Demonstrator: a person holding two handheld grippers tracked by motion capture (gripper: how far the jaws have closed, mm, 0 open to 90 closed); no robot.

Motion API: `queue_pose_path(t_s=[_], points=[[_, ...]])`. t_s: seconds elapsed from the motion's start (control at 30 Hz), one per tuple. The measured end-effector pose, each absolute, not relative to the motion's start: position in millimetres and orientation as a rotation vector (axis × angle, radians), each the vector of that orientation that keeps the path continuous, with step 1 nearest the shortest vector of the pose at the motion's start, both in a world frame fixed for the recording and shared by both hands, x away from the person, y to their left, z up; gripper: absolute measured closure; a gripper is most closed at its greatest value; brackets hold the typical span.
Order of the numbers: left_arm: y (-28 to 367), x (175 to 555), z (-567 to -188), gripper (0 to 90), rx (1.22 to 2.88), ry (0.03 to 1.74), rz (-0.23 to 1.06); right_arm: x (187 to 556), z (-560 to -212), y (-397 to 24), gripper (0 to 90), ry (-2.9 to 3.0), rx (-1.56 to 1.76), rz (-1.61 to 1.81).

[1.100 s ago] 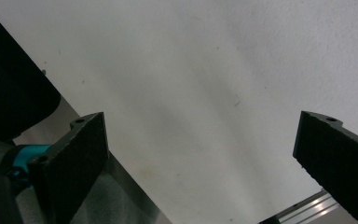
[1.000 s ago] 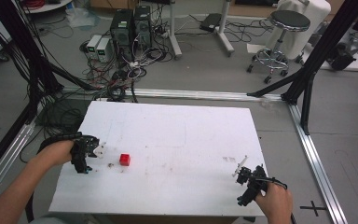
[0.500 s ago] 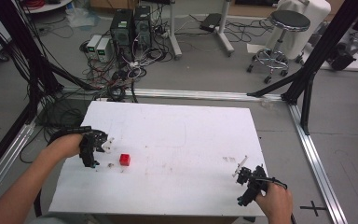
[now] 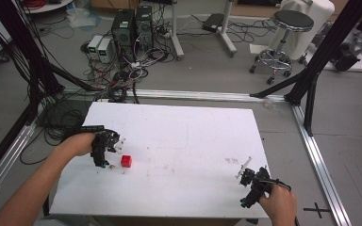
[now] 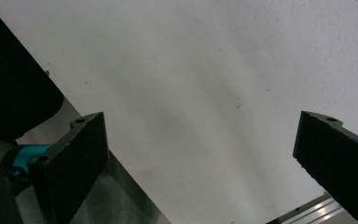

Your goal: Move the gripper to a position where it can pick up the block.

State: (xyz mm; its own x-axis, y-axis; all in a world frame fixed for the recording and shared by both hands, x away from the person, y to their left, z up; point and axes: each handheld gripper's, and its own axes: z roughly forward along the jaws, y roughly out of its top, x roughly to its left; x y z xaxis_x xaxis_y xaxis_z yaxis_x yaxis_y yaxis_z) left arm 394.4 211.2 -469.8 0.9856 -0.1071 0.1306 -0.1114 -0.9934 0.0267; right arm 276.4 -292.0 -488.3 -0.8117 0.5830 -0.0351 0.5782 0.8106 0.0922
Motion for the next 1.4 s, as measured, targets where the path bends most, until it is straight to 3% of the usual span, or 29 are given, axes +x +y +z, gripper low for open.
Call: queue_pose_path(t_s=[1.4], points=[[161,404,-507,21.7,3.115,-0.218,0.055,279,-490,-288,2.5,2.949,0.91,0.137]])
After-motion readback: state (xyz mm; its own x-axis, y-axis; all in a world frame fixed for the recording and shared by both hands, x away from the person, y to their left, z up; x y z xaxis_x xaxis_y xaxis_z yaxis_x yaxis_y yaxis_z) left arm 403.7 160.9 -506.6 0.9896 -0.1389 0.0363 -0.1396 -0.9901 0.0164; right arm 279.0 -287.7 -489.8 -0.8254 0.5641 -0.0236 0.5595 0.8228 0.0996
